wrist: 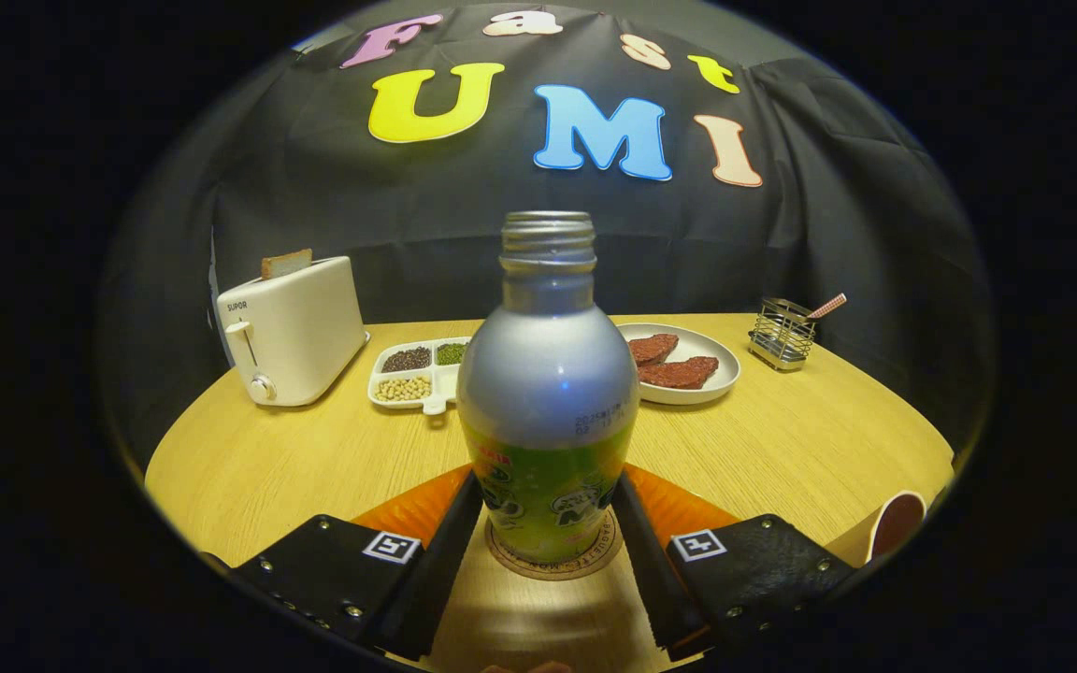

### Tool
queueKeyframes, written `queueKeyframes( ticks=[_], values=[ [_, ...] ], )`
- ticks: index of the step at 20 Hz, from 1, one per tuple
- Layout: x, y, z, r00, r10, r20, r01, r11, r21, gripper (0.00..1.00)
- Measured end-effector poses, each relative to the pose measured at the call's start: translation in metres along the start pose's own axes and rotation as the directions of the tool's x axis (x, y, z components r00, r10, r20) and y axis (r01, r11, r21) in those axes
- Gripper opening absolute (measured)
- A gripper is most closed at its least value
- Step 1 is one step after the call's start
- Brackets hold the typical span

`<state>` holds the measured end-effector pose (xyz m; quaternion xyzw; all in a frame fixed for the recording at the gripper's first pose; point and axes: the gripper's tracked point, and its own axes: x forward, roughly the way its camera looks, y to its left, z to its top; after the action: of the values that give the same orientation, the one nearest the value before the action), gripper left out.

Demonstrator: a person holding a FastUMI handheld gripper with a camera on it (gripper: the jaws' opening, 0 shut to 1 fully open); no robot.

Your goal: Take the bottle from table, then pour the juice into the cup, finally place the bottle on the coaster

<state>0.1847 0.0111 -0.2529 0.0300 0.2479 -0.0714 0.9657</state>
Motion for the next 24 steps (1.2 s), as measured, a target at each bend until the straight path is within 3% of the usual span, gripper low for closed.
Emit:
queueKeyframes(
  ticks=[14, 24],
  values=[
    [-0.102, -0.012, 0.051, 0.987, 0.080, 0.137, -0.083, 0.996, 0.016, 0.83],
    [-0.191, -0.030, 0.105, 0.950, 0.133, 0.282, -0.142, 0.990, 0.012, 0.83]
  ],
)
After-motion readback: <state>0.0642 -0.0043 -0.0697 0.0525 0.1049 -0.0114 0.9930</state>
